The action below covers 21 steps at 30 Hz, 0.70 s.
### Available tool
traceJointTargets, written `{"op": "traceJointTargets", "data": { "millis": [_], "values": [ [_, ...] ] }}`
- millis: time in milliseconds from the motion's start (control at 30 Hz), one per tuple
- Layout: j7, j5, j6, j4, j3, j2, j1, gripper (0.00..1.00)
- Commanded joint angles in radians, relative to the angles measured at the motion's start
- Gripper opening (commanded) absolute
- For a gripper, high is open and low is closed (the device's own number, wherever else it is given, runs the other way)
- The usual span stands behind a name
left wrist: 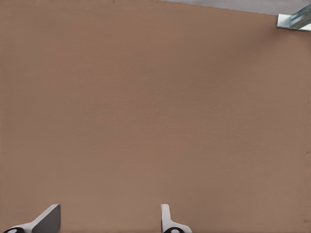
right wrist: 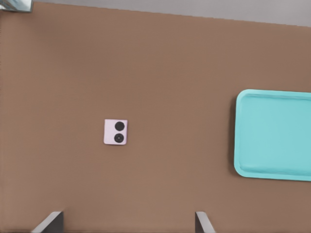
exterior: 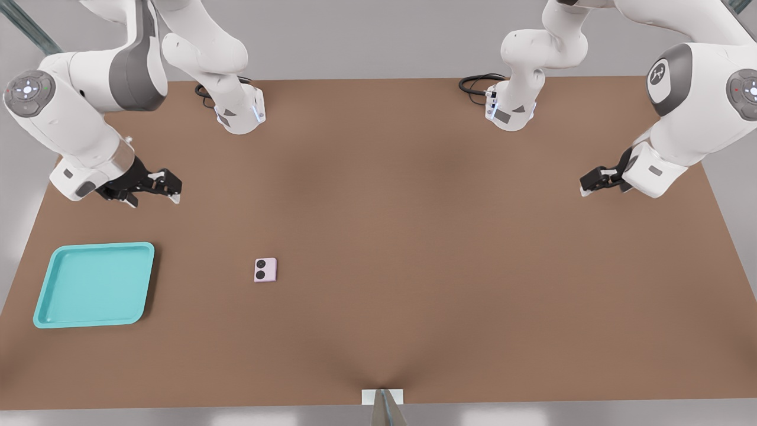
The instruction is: Keep left arm still and place phone on the tray with right arm
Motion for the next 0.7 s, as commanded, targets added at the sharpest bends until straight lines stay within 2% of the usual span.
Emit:
{"op": "traceJointTargets", "data": {
  "millis": [0, 67, 133, 233, 300, 367, 467, 667],
  "values": [
    [0.005, 0.008, -0.003, -0.002, 0.010, 0.002, -0.063, 1.00],
    [0.006, 0.008, -0.003, -0.002, 0.012, 0.028, -0.056, 1.00],
    [0.023, -0.001, 0.080, 0.001, 0.056, 0.123, -0.048, 1.00],
    [0.114, -0.035, 0.198, -0.005, 0.061, 0.261, 0.009, 1.00],
    [0.251, -0.101, 0.293, -0.028, 0.061, 0.339, 0.056, 1.00],
    [0.399, -0.107, 0.371, -0.027, 0.061, 0.417, 0.098, 1.00],
    [0.606, -0.110, 0.482, -0.020, 0.061, 0.499, 0.165, 1.00],
    [0.611, -0.108, 0.500, -0.013, 0.061, 0.563, 0.170, 1.00]
  ]
}}
